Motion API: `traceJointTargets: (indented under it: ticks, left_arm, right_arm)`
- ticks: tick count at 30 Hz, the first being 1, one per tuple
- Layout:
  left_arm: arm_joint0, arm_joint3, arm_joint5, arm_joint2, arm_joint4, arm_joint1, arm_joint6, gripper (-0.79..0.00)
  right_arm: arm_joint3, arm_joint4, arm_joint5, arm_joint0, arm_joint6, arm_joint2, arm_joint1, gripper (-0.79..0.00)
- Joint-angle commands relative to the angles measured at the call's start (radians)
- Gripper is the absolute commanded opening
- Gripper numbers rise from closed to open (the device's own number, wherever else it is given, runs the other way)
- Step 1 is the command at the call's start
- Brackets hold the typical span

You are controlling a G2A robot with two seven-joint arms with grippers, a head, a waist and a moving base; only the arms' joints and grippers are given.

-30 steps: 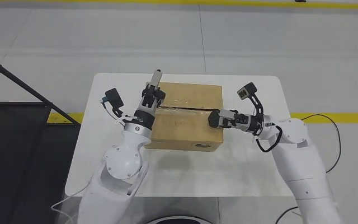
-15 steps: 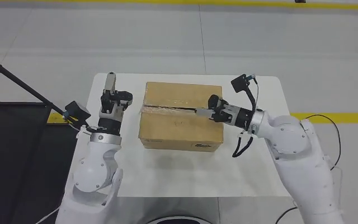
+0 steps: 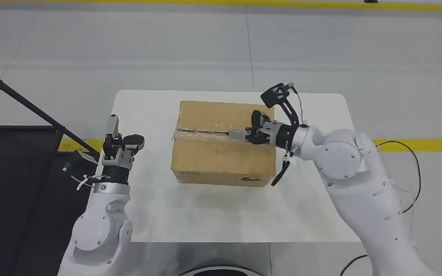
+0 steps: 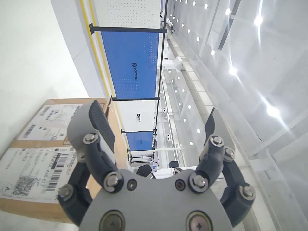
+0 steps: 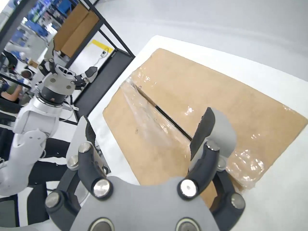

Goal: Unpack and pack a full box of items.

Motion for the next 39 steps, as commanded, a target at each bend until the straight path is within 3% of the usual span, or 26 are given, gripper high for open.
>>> traceJointTargets:
  ticks: [1, 3, 5, 7, 12, 14, 20, 23, 29, 32, 39]
  left_arm:
    - [0.006, 0.008, -0.004, -0.002, -0.006, 0.000, -0.007, 0.000]
    - [0.007, 0.017, -0.009, -0.005, -0.015, 0.000, -0.010, 0.000]
    - [0.009, 0.025, -0.015, -0.008, -0.019, 0.000, -0.015, 0.000]
    - [0.011, 0.032, -0.018, -0.011, -0.024, -0.001, -0.017, 0.000]
    - [0.012, 0.040, -0.022, -0.016, -0.033, -0.001, -0.026, 0.000]
    - [0.011, 0.042, -0.023, -0.018, -0.034, -0.001, -0.028, 0.000]
    - [0.009, 0.045, -0.025, -0.021, -0.039, -0.001, -0.034, 0.000]
    - [0.009, 0.046, -0.023, -0.025, -0.043, -0.001, -0.035, 0.000]
    - [0.005, 0.050, -0.009, -0.029, -0.048, -0.001, -0.033, 0.000]
    - [0.004, 0.048, -0.008, -0.031, -0.048, -0.001, -0.034, 0.000]
    - [0.016, 0.028, -0.011, -0.029, -0.044, -0.002, -0.039, 0.000]
  right_arm:
    - [0.023, -0.052, 0.022, 0.063, 0.067, -0.053, -0.007, 0.000]
    - [0.036, -0.091, 0.054, 0.112, 0.108, -0.100, -0.017, -0.006]
    - [0.043, -0.119, 0.084, 0.152, 0.145, -0.146, -0.027, -0.046]
    - [0.050, -0.144, 0.111, 0.185, 0.167, -0.181, -0.036, -0.139]
    - [0.076, -0.178, 0.153, 0.236, 0.183, -0.248, -0.057, -0.200]
    - [0.083, -0.195, 0.169, 0.251, 0.183, -0.267, -0.064, -0.336]
    - [0.111, -0.201, 0.191, 0.278, 0.205, -0.297, -0.080, -0.459]
    - [0.118, -0.187, 0.196, 0.285, 0.228, -0.304, -0.085, -0.560]
    - [0.120, -0.184, 0.200, 0.287, 0.250, -0.309, -0.091, -0.588]
    - [0.114, -0.202, 0.204, 0.286, 0.245, -0.310, -0.093, -0.785]
    - [0.055, -0.324, 0.244, 0.249, 0.140, -0.298, -0.090, -0.785]
